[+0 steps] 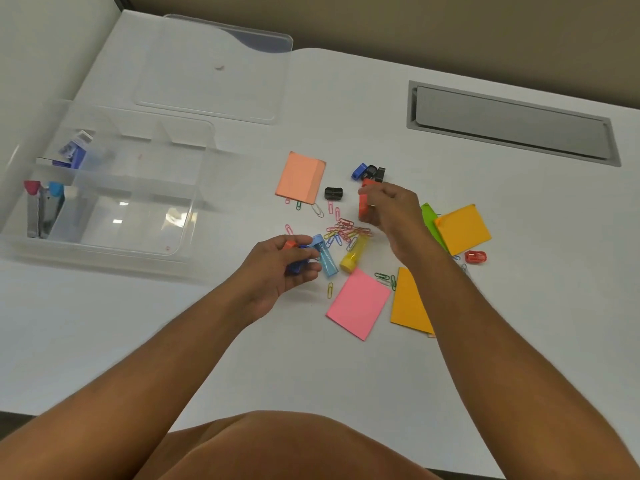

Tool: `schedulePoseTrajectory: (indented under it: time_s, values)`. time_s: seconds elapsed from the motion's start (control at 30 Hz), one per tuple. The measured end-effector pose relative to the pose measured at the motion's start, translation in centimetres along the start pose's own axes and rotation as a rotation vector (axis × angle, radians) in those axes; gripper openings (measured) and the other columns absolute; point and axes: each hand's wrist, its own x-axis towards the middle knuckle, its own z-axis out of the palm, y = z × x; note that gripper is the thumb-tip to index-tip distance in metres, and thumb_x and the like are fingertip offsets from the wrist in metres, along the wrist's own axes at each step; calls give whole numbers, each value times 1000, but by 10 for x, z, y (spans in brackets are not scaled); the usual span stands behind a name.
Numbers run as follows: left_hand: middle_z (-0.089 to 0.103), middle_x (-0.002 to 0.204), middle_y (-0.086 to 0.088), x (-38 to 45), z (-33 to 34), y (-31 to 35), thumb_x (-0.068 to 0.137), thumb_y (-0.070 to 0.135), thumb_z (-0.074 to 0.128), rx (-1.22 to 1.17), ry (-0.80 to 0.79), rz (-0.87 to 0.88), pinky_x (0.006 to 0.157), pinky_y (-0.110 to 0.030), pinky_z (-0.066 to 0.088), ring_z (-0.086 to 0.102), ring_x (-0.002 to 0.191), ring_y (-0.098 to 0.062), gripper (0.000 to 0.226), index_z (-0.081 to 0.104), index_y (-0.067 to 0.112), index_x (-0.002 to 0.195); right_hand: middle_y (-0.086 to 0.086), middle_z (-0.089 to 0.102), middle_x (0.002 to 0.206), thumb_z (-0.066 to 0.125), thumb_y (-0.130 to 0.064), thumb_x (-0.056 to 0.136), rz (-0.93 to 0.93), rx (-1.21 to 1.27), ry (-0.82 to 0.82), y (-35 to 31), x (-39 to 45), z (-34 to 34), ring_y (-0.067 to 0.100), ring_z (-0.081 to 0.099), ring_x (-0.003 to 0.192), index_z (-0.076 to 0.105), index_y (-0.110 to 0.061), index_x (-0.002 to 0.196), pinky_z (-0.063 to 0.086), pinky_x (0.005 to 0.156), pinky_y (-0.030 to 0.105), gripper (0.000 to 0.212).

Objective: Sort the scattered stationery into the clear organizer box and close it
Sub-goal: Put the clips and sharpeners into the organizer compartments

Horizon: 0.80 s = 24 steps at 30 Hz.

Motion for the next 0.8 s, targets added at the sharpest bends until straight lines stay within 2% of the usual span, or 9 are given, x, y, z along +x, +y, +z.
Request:
schedulePoseTrajectory:
  time_s: [0.13, 0.2, 0.3, 0.4, 0.5, 0.57, 0.63, 0.73, 0.8]
  values:
    - [73, 117, -24, -2, 0, 2, 102, 6, 57, -173, -21, -72, 72, -32, 65, 75, 96, -31, 20, 67, 3, 119, 23, 67, 102, 44, -16, 92, 273, 599, -249, -8, -22, 6, 28, 59, 81, 64, 1, 101, 53, 61, 31, 28]
    - [73, 117, -25, -4, -2, 2, 102, 6, 56, -223, -37, -75, 77, -35, 66, 76, 101, -35, 21, 67, 2, 120, 18, 67, 95, 47, -17, 96, 298, 606, -327, -7, -30, 12, 23, 60, 74, 62, -2, 97, 52, 57, 27, 22]
    - [75, 115, -23, -6, -7, 4, 102, 0, 54, -223, -43, -46, 82, -37, 65, 76, 102, -35, 23, 65, 3, 122, 12, 70, 93, 59, -13, 100, 131, 207, -265, 6, -40, 27, 17, 59, 65, 65, -9, 100, 50, 54, 26, 7]
    - [76, 112, -19, -10, -16, 4, 103, 2, 55, -148, 6, -7, 74, -33, 63, 75, 87, -26, 22, 67, 6, 121, 8, 75, 92, 62, -19, 101, -28, -165, -163, 25, -48, 36, 13, 53, 56, 65, -15, 107, 42, 51, 25, 8]
    - [77, 112, -17, -15, -28, 2, 103, 8, 57, -123, 36, -12, 67, -29, 59, 64, 72, -20, 20, 69, 9, 119, -8, 71, 90, 61, -25, 101, -318, -579, -50, 33, -46, 39, 5, 58, 72, 62, -19, 106, 40, 62, 14, 7]
    - [76, 113, -17, -18, -36, 0, 101, 8, 60, -129, 39, -27, 65, -28, 58, 63, 70, -18, 20, 70, 9, 119, -7, 69, 94, 59, -20, 102, -495, -808, -15, 33, -38, 39, 8, 56, 81, 62, -18, 103, 33, 61, 8, 3]
    - [75, 115, -18, -21, -43, 0, 101, 7, 61, -159, 31, -39, 66, -29, 59, 65, 72, -19, 21, 70, 9, 119, 2, 70, 101, 61, -19, 101, -564, -987, -9, 36, -24, 41, 17, 56, 93, 64, -17, 104, 39, 66, 17, 5]
    - [75, 116, -21, -28, -52, 2, 102, 5, 58, -231, 18, -40, 70, -32, 61, 69, 77, -23, 22, 67, 5, 122, 7, 67, 113, 61, -26, 101, -588, -1180, 23, 36, -17, 46, 33, 53, 109, 66, -15, 111, 47, 85, 44, 16]
    - [75, 115, -22, -35, -60, 6, 102, 2, 57, -281, 14, -22, 72, -32, 63, 71, 78, -26, 21, 67, 3, 121, 5, 65, 111, 59, -21, 101, -642, -1042, 61, 29, -25, 52, 31, 55, 108, 65, -14, 108, 47, 87, 38, 12]
